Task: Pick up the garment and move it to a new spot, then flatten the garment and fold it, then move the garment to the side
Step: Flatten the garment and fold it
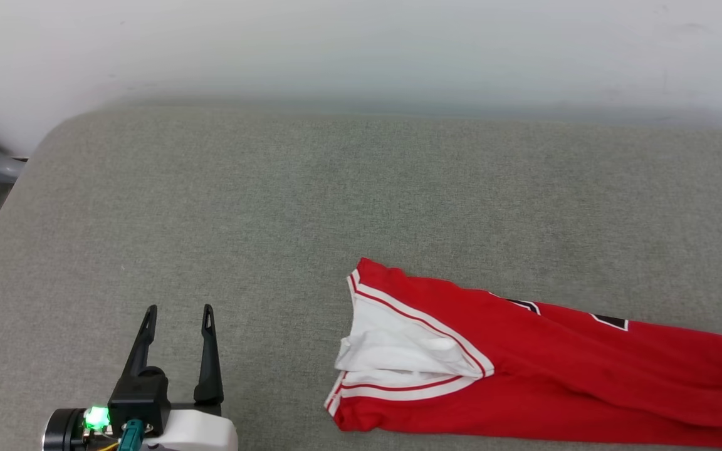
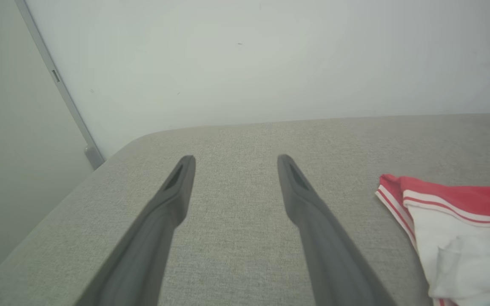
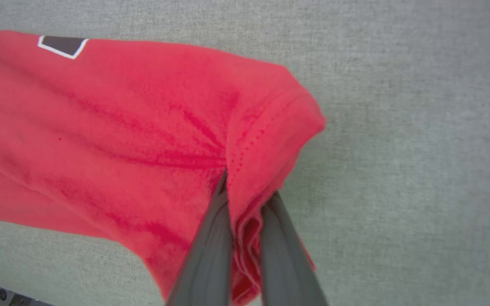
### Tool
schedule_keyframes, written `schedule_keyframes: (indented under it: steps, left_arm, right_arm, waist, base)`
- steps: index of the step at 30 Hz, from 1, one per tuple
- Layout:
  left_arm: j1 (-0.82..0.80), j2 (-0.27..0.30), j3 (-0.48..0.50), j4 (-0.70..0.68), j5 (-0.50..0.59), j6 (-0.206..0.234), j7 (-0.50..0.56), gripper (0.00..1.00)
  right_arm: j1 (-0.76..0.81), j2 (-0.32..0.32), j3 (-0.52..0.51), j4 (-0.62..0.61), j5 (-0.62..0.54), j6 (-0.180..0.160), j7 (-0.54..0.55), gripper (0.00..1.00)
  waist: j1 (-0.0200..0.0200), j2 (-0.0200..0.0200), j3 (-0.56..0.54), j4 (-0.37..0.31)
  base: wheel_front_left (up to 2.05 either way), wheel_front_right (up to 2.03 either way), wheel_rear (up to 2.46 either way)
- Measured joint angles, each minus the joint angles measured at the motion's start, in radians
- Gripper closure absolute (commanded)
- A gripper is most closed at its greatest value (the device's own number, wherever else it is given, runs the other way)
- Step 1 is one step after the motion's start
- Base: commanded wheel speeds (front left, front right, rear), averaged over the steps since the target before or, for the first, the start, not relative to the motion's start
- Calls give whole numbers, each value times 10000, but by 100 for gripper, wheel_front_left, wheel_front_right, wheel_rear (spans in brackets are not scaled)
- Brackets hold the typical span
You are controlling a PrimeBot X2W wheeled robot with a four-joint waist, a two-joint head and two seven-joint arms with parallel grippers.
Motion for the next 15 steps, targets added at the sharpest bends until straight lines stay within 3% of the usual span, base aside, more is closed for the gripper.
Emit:
schedule_keyframes:
  steps: [7, 15]
  left_arm:
    - [180, -90, 121, 140, 201, -173, 0, 0]
    - [351, -205, 180, 259, 318, -295, 0, 0]
  right_arm:
    - [158, -382, -15, -529, 403, -2, -50, 100]
    - [837, -408, -314, -2738, 1350, -6, 0, 100]
  waist:
    - [0, 0, -251, -113]
    - [0, 0, -473, -162]
  base:
    - [0, 0, 0]
    - [0, 0, 0]
